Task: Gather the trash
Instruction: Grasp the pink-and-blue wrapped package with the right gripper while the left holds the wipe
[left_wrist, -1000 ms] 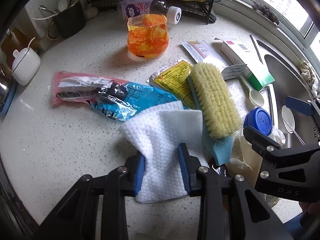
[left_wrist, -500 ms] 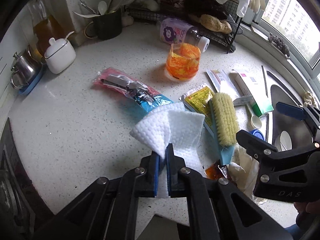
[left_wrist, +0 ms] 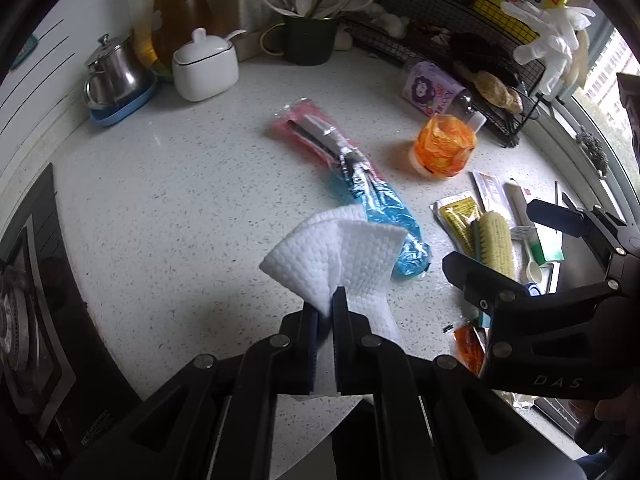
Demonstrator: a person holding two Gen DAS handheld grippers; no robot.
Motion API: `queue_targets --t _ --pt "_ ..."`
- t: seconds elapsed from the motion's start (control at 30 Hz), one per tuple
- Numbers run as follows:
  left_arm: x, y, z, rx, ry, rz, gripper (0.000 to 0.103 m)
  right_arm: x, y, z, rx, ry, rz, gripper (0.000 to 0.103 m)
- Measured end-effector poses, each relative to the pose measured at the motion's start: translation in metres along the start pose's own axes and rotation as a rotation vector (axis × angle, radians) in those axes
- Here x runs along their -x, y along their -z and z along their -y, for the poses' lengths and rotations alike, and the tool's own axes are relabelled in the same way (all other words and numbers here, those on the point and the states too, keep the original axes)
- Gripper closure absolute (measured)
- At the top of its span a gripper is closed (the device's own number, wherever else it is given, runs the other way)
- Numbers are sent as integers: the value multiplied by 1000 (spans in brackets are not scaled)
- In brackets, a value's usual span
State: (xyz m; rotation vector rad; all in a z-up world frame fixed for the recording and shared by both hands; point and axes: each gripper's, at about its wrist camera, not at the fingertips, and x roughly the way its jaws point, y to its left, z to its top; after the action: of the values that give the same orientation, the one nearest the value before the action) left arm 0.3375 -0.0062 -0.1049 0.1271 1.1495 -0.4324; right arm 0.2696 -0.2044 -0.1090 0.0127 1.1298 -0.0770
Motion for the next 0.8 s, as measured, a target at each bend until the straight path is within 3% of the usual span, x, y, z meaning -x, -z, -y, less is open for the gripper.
queue_targets --t 0.4,0.67,0.8 --pt "-29 -27 -55 112 -107 16 98 -64 -47 -29 82 -44 -54 0" --pt "-51 -46 -78 141 -137 49 98 -104 -77 -45 128 -79 -66 1" --pt "-61 -48 -83 171 -132 48 98 -123 -81 -46 130 -100 -94 20"
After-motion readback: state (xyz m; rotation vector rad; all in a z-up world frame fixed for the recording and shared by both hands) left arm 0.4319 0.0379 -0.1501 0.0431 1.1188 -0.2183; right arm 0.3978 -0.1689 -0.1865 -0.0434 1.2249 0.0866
